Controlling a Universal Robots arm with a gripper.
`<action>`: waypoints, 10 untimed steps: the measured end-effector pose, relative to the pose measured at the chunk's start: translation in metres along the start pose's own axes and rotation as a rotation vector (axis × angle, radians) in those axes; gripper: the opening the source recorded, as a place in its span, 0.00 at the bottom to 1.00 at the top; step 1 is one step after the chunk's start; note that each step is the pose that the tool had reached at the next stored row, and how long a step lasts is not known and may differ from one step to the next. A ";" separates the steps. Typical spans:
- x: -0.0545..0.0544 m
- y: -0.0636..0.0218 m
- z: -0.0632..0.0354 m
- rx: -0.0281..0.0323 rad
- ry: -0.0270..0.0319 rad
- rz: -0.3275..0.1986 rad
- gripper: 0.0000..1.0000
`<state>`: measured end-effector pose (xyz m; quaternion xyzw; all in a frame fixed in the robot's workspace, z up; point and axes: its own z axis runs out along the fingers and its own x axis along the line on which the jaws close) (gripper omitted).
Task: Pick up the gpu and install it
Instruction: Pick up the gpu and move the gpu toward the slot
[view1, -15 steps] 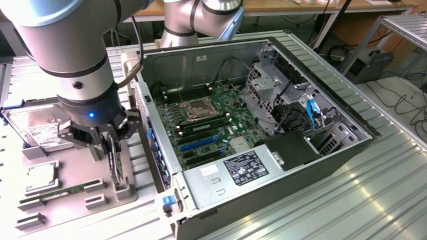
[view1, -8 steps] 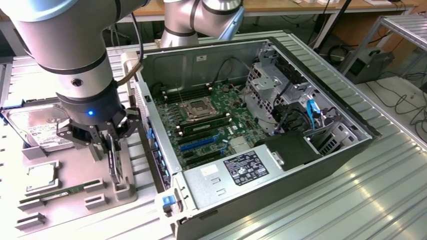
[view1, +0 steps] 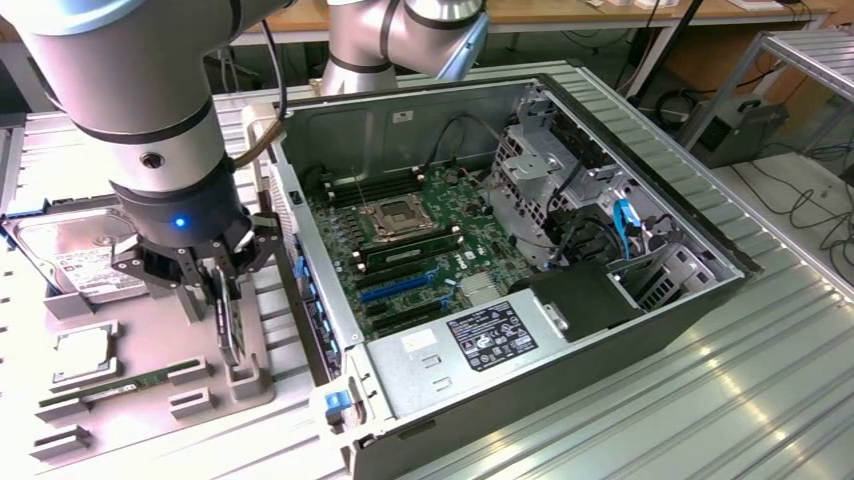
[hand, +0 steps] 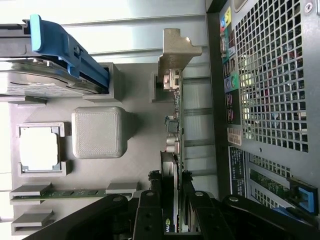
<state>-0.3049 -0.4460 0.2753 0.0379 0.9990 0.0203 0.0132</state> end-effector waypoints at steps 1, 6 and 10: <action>0.000 0.0000 -0.0008 0.0001 0.0001 0.000 0.26; 0.000 0.0001 -0.0030 0.0000 -0.0001 0.000 0.26; 0.000 0.0002 -0.0048 0.0002 0.0002 0.000 0.26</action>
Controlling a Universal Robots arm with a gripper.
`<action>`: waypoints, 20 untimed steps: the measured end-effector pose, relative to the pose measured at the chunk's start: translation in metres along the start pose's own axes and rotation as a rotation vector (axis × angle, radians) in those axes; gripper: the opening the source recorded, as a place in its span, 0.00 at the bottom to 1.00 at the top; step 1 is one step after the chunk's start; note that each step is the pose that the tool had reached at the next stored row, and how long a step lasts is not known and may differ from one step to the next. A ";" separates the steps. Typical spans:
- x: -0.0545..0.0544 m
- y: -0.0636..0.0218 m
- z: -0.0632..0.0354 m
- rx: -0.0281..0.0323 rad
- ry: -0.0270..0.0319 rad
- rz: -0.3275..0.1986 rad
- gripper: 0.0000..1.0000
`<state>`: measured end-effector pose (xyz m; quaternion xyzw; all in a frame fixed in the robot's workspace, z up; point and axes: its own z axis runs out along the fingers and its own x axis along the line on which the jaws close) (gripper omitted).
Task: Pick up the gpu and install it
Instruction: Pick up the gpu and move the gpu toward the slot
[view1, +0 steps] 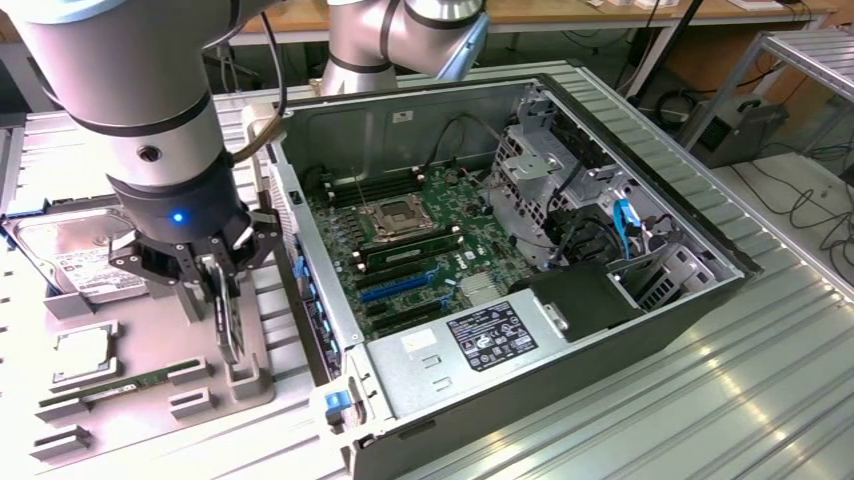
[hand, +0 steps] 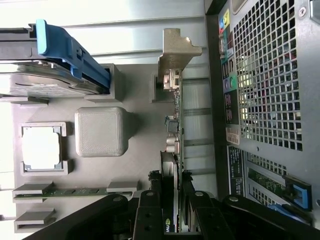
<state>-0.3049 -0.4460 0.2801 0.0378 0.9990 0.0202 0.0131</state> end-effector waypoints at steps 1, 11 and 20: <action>0.000 0.0000 -0.0004 -0.0001 -0.0001 0.000 0.26; 0.000 0.0003 -0.0050 -0.0002 -0.0002 0.000 0.26; 0.000 0.0004 -0.0099 -0.0001 -0.0001 0.000 0.26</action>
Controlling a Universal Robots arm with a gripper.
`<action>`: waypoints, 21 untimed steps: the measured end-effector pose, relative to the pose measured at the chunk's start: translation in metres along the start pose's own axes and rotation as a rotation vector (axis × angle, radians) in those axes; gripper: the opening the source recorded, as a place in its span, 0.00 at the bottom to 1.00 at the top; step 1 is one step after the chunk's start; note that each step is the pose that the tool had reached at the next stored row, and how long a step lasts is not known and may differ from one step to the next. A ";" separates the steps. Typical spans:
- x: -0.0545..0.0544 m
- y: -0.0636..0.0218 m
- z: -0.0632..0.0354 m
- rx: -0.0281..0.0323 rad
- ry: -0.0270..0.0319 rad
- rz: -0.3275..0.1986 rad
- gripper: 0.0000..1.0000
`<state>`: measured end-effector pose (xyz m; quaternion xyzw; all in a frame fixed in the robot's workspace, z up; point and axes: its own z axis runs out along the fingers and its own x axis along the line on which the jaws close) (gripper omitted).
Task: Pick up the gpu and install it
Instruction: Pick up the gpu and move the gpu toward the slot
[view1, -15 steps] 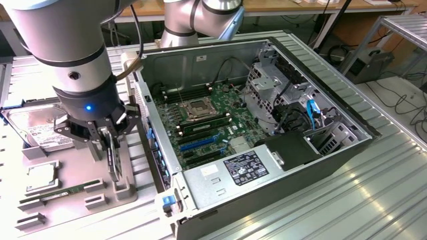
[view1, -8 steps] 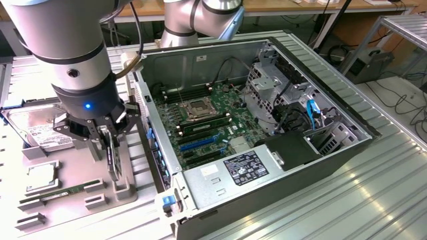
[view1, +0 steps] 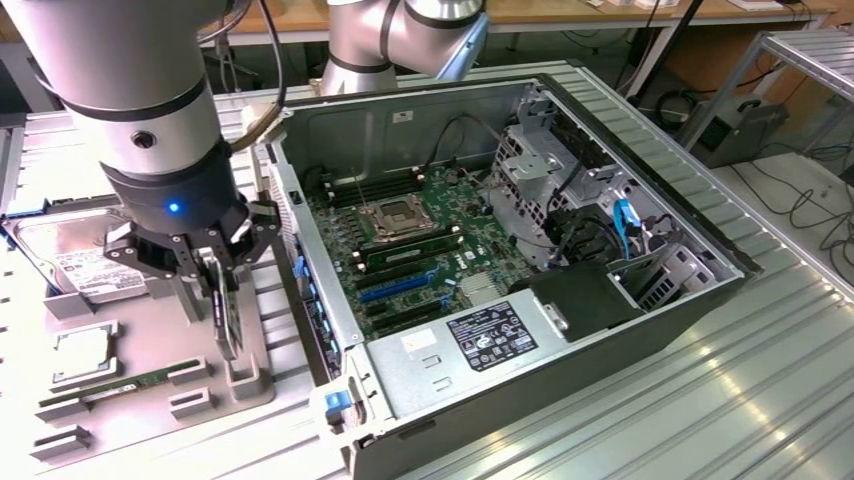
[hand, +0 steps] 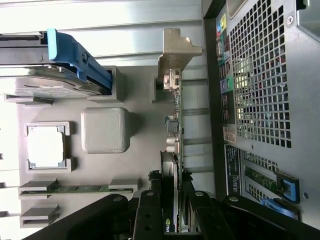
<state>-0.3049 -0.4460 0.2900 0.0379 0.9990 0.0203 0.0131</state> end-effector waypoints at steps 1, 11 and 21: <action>0.000 0.0000 -0.0007 0.0000 0.0000 0.000 0.26; 0.000 0.0003 -0.0063 -0.0001 -0.0001 0.000 0.26; 0.000 0.0005 -0.0117 0.0000 0.0000 0.000 0.26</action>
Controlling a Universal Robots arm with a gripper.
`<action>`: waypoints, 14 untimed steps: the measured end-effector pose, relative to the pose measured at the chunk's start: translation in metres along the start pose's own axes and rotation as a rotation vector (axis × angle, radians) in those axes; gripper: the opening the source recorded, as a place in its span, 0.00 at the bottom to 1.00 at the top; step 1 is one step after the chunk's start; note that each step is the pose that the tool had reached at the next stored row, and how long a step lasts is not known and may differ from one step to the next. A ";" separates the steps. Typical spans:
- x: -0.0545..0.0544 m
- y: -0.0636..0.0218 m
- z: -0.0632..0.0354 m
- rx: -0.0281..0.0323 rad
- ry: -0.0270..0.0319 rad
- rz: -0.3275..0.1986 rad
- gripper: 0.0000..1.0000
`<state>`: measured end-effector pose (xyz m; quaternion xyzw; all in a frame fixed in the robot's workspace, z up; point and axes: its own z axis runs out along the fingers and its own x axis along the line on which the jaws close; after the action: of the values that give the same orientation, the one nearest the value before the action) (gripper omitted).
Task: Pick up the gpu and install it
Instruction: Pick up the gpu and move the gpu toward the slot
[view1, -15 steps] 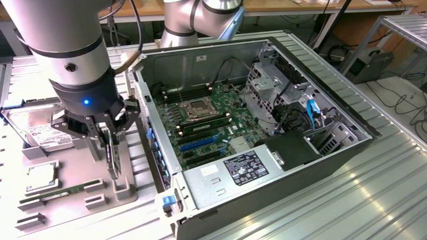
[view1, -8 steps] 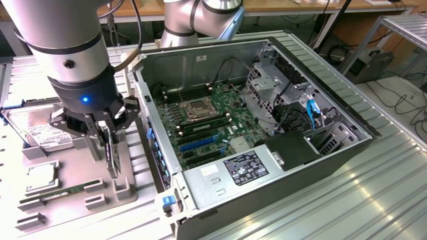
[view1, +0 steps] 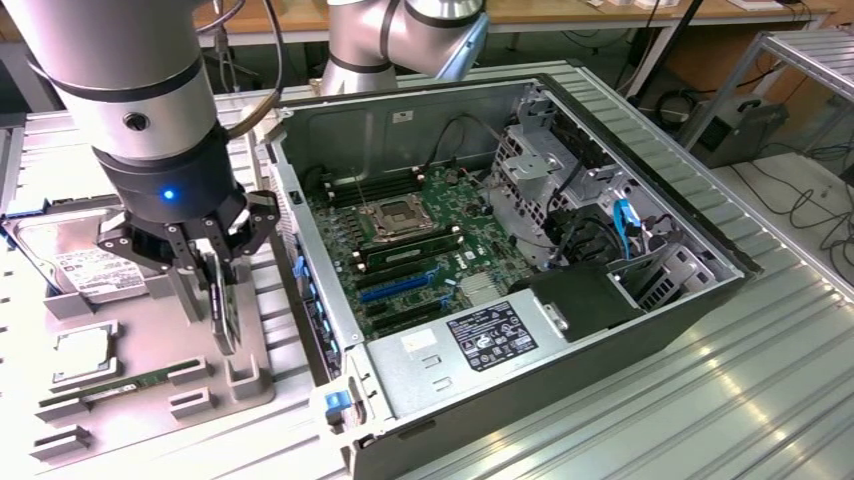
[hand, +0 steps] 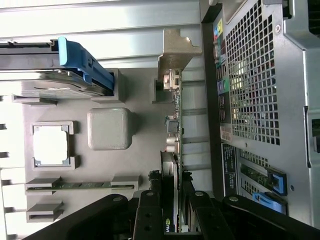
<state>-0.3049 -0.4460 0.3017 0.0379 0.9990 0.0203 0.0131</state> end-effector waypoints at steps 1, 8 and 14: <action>0.000 0.0000 -0.0004 0.0000 0.0000 0.000 0.26; 0.000 0.0002 -0.0040 0.0000 0.0000 0.000 0.26; 0.000 0.0003 -0.0074 0.0000 0.0000 0.000 0.26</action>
<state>-0.3049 -0.4460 0.3091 0.0379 0.9990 0.0203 0.0131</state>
